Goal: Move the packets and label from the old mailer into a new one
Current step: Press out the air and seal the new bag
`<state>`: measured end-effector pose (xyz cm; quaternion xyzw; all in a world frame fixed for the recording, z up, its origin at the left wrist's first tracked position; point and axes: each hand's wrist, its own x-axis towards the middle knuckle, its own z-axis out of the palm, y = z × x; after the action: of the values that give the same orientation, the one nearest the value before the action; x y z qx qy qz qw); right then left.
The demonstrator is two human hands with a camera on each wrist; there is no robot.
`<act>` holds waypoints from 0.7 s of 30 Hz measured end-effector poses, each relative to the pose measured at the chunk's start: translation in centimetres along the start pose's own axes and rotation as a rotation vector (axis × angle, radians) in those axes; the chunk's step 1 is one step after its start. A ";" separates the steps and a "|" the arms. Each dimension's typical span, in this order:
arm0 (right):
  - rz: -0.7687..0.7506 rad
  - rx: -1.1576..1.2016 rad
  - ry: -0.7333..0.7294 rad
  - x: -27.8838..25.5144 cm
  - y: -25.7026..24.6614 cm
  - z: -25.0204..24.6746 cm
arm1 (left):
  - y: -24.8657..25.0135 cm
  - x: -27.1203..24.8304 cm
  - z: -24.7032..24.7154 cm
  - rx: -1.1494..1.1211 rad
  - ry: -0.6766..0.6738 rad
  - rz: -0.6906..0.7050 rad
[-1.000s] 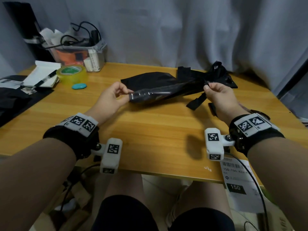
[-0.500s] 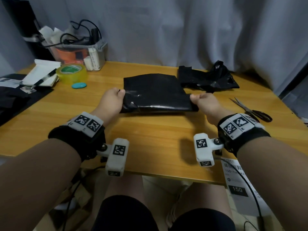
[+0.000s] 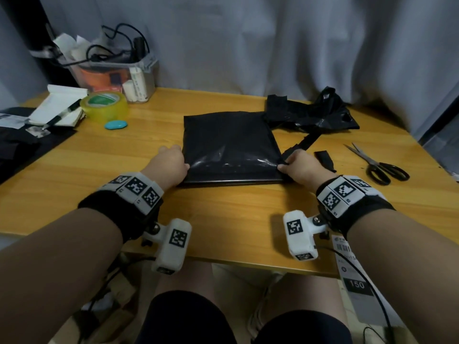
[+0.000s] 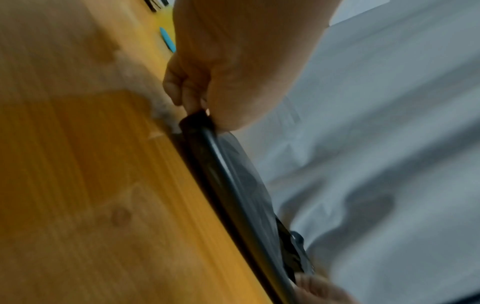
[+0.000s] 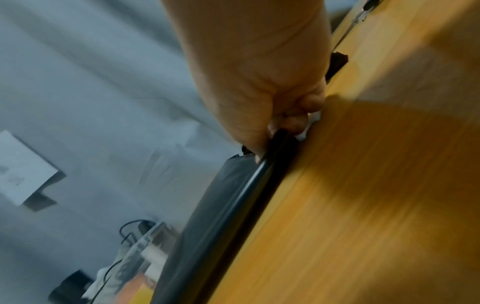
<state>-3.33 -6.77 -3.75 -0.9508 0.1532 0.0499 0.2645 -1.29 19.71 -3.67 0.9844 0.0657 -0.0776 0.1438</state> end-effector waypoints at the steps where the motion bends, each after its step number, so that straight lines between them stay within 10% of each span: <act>1: -0.006 0.006 0.039 -0.1 0.1 -0.1 | 0.3 -0.4 -0.2 0.041 0.040 0.017; 4: -0.121 -0.135 0.200 -0.7 -0.5 -0.1 | 1.5 -1.7 -0.6 0.152 0.312 0.275; 7: -0.371 -0.217 0.297 -1.5 -2.3 0.6 | 3.5 -2.2 -0.1 0.155 0.266 0.530; 13: -0.256 -0.331 0.030 -0.8 -2.3 0.5 | 4.3 -1.4 0.1 0.355 0.008 0.316; 21: -0.123 0.217 -0.045 -0.3 0.4 -1.8 | 1.9 -0.6 -1.0 0.100 -0.134 0.297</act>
<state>-3.71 -7.97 -2.35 -0.9228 0.0934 0.0379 0.3718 -1.48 18.08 -2.09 0.9818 -0.0943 -0.1240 0.1088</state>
